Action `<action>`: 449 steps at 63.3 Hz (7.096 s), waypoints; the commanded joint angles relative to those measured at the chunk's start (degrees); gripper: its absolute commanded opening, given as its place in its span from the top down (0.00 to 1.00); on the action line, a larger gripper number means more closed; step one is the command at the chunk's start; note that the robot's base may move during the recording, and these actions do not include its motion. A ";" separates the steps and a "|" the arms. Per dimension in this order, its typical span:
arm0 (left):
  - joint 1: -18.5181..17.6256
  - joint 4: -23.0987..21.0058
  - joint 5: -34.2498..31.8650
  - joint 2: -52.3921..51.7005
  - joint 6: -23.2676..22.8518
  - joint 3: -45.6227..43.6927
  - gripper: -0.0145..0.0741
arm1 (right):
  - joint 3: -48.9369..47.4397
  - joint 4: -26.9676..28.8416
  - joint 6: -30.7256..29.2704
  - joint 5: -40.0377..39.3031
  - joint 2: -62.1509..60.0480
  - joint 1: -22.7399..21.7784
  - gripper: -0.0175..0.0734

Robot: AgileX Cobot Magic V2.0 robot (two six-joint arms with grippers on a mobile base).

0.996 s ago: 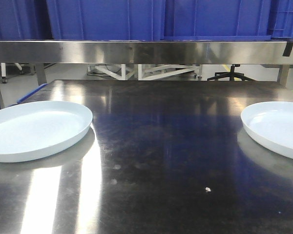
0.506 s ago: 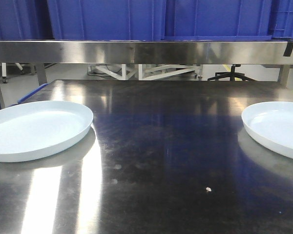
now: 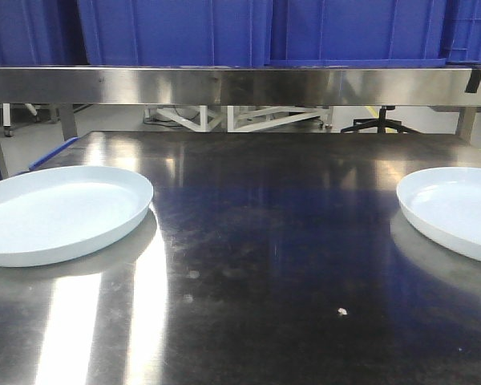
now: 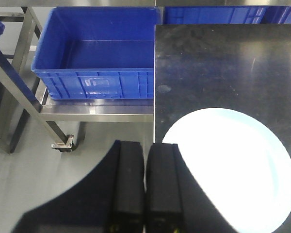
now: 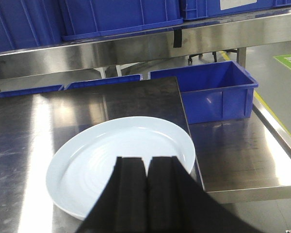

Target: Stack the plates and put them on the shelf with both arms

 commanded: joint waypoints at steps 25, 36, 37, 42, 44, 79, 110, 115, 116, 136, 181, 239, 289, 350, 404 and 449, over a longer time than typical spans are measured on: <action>-0.23 -0.08 -6.70 -0.48 -0.01 -1.90 0.73 | 0.09 -0.51 -0.64 -8.66 -1.09 -0.28 0.75; -0.23 -0.21 -3.76 -0.48 -0.01 -1.90 0.73 | -1.72 -0.22 3.02 -13.69 -0.96 -0.03 0.75; -0.23 -0.36 -3.39 -0.48 -0.01 -1.90 0.73 | -2.31 -0.22 3.28 -13.21 -0.86 -0.03 0.75; -0.23 -0.36 -1.12 -0.48 -0.01 -1.90 0.73 | -7.06 -0.22 3.36 -7.68 0.61 -0.03 0.75; -0.23 -0.24 -0.34 -0.48 -0.01 -1.90 0.73 | -9.79 -0.37 3.11 -4.28 2.14 -0.03 0.75; -0.23 -0.01 0.46 -0.48 -0.01 -1.90 0.73 | -44.86 -3.82 -0.11 18.32 48.68 -0.03 0.75; -0.23 1.31 -5.73 6.88 -0.01 -2.00 0.68 | -45.00 -12.05 -3.14 15.39 54.16 -0.09 0.52; -0.23 1.51 -6.11 9.60 -0.01 -2.00 0.55 | -45.00 -15.36 -3.10 14.06 54.15 -0.09 0.36; -0.11 1.51 -6.11 10.17 -0.01 -2.00 0.52 | -45.00 -15.48 -3.09 13.85 54.15 -0.09 0.34; -0.11 1.32 -7.65 25.10 -1.50 -2.00 0.10 | -45.00 -13.85 0.48 12.74 54.15 -0.09 0.32; -0.11 -1.68 -13.00 41.66 -1.90 -4.46 0.10 | -45.00 -9.88 0.48 12.92 54.26 -0.09 0.32; -11.07 -10.69 -8.61 34.00 -1.90 -21.11 0.72 | -45.00 -9.87 0.48 13.07 54.26 -0.09 0.32; -24.80 -13.07 -15.13 52.03 1.63 -28.77 0.72 | -45.00 -9.87 0.48 14.70 54.26 -0.09 0.32; -10.29 -8.71 -9.01 35.00 1.21 -31.17 0.74 | -45.00 -9.87 0.48 14.70 54.26 -0.09 0.32; 3.28 -7.47 -28.15 -19.22 -1.95 29.15 0.74 | -45.00 -9.82 0.48 14.61 54.26 -0.09 0.32; 3.28 -4.36 -26.58 -23.31 -1.95 29.99 0.74 | -45.00 -9.76 0.48 17.78 54.26 -0.09 0.75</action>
